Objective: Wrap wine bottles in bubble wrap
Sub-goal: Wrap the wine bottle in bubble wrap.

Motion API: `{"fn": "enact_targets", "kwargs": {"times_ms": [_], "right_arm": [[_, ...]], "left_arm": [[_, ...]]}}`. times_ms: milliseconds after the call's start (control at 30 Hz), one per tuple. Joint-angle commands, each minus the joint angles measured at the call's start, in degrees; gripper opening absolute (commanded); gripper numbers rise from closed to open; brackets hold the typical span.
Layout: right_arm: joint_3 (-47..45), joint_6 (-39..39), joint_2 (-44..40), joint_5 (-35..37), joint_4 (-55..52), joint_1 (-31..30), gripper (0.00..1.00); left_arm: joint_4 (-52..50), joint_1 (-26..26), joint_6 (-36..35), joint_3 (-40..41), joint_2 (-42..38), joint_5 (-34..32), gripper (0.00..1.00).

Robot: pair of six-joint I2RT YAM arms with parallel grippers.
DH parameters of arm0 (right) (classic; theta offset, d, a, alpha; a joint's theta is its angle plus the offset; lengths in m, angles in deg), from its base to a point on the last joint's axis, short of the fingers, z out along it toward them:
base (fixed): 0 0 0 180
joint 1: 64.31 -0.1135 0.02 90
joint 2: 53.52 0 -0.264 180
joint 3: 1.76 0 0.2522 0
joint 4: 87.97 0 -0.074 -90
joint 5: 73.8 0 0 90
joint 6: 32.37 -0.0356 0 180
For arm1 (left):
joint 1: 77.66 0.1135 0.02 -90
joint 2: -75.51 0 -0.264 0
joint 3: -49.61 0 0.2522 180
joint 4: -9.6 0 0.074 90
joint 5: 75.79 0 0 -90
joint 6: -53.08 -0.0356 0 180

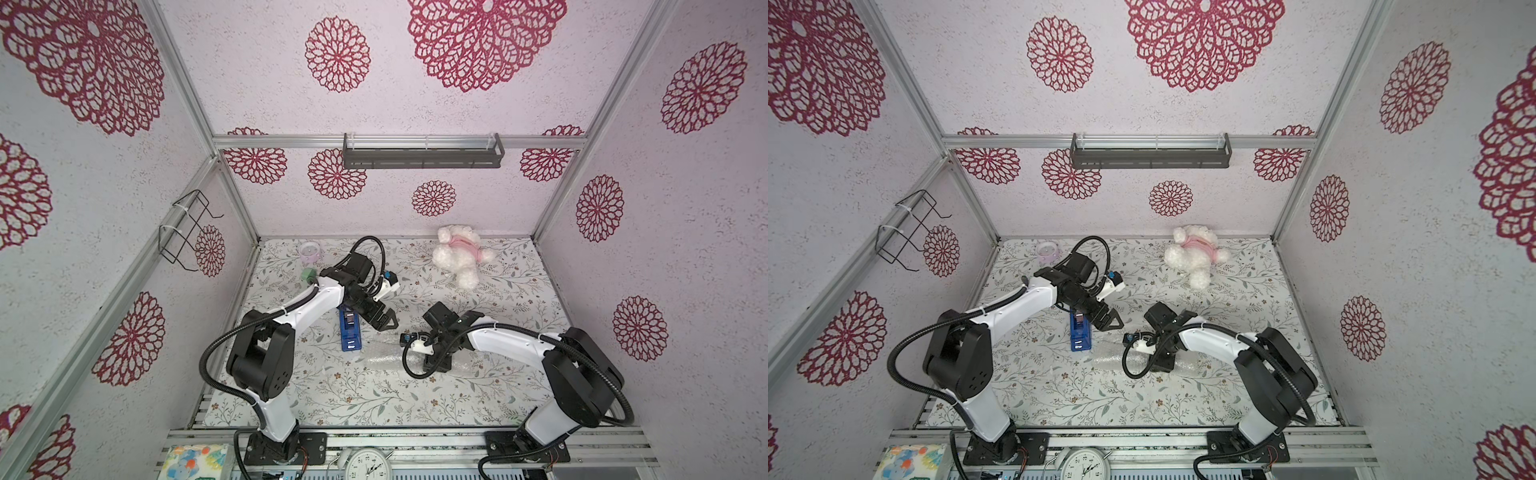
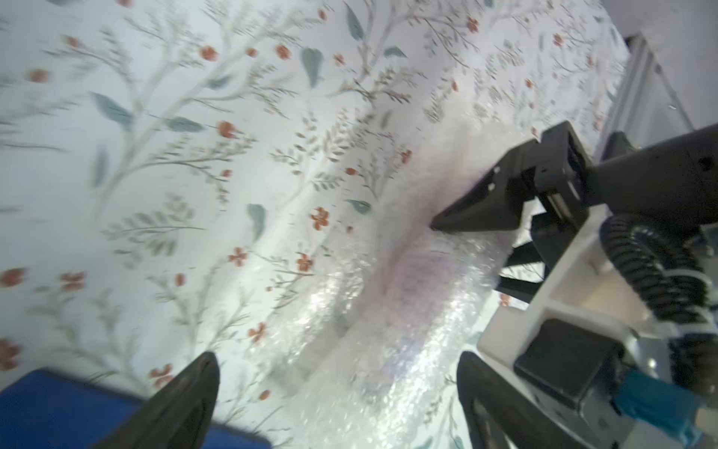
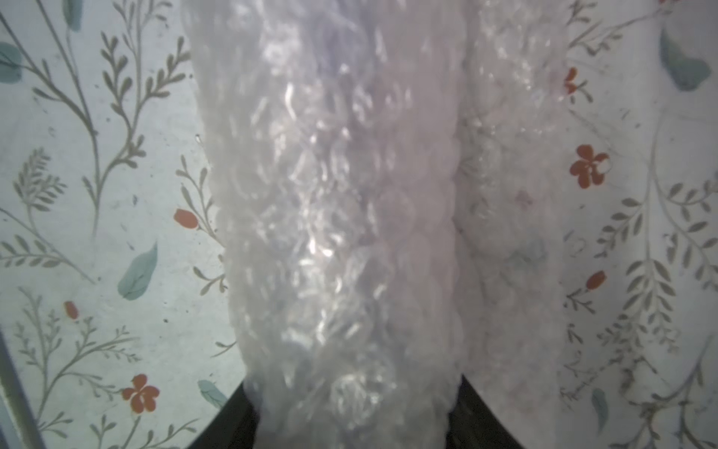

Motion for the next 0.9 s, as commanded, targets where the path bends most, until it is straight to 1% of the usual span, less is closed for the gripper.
{"fn": "enact_targets", "kwargs": {"times_ms": [0,67,133,167,200,233,300,333,400,433,533,700,767,867], "right_arm": [[0.7,-4.7,3.7,-11.9,-7.0,1.3,0.23],[2.1,-5.4,5.2,-13.7,-8.5,2.6,0.23],[4.1,-5.4,7.2,-14.9,-11.5,3.6,0.24],[4.8,-5.5,7.8,-15.3,-12.3,4.0,0.24],[5.5,-5.6,8.4,-16.2,-12.9,4.5,0.24],[6.3,-5.5,9.1,-17.5,-13.4,5.0,0.24],[7.8,-5.5,10.2,-19.2,-14.4,5.9,0.24],[8.5,-5.4,10.8,-20.1,-15.0,6.2,0.24],[10.3,-4.8,12.3,-22.2,-16.8,7.2,0.25],[11.0,-4.8,13.1,-22.6,-17.6,7.5,0.25],[13.6,-5.5,15.6,-23.8,-19.7,8.6,0.26],[16.9,-6.8,18.4,-26.9,-22.2,9.6,0.26],[17.5,-7.0,19.0,-27.4,-22.7,9.8,0.26],[18.2,-7.0,19.7,-27.8,-23.5,10.0,0.26]], "left_arm": [[13.8,0.3,4.5,7.0,-5.9,-13.2,0.97],[20.1,0.4,5.9,11.9,-10.4,-18.2,0.97],[20.7,0.6,7.0,13.9,-14.4,-20.4,0.97],[21.3,0.5,6.1,15.2,-16.6,-19.4,0.97],[23.5,0.4,4.2,17.8,-19.8,-16.8,0.97],[27.8,0.2,3.0,21.4,-23.3,-14.3,0.97],[37.1,-0.3,1.9,28.4,-28.8,-12.6,0.97],[40.3,-0.3,0.5,31.2,-30.8,-10.3,0.97],[43.8,-0.7,-4.6,35.7,-33.6,-5.1,0.98],[43.3,-1.1,-6.4,36.4,-33.8,-3.7,1.0],[38.8,-4.0,-11.2,36.4,-33.5,-3.0,0.94],[35.0,-14.5,-22.7,37.5,-30.8,-10.2,0.91],[34.5,-17.4,-25.9,37.3,-28.8,-12.3,0.91],[34.7,-20.3,-29.7,36.5,-25.5,-13.3,0.9]]}}
